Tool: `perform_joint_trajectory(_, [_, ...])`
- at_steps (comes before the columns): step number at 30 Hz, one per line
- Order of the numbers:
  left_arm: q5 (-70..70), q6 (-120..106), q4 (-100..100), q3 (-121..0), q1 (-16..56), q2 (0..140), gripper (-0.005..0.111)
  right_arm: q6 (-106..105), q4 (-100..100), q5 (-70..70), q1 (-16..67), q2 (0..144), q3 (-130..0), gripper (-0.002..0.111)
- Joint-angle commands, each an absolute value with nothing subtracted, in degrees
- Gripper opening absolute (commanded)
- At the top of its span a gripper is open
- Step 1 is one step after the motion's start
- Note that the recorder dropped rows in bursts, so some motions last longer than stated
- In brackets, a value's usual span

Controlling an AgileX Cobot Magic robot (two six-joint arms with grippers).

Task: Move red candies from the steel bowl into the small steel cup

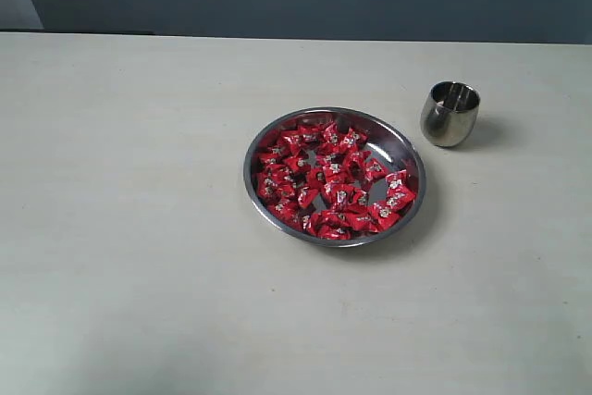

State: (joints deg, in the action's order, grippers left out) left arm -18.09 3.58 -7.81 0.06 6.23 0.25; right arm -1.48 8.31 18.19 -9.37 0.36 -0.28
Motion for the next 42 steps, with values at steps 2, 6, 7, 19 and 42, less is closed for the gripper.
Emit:
perform_joint_trajectory(2, [-17.8, 3.9, -7.7, 0.0, 6.4, 0.0, 0.000, -1.5, 7.7, 17.6, -9.7, 0.0, 0.0, 0.000])
perform_joint_trajectory(6, [-17.8, 3.9, -7.7, 0.0, 6.4, 0.0, 0.000, -1.5, 4.6, 12.1, -9.7, 0.0, 0.0, 0.000])
perform_joint_trajectory(7, [-17.8, 3.9, -7.7, 0.0, 6.4, 0.0, 0.000, -1.5, 5.1, 9.1, -9.7, 0.0, 0.0, 0.000])
perform_joint_trajectory(19, [-17.8, 3.9, -7.7, 0.0, 6.4, 0.0, 0.000, 7.3, 11.0, -21.6, -9.7, 0.0, 0.0, 0.000])
perform_joint_trajectory(42, [-17.8, 3.9, -7.7, 0.0, 6.4, 0.0, 0.000, 39.9, -6.2, -25.3, -9.7, 3.4, -3.0, -0.001])
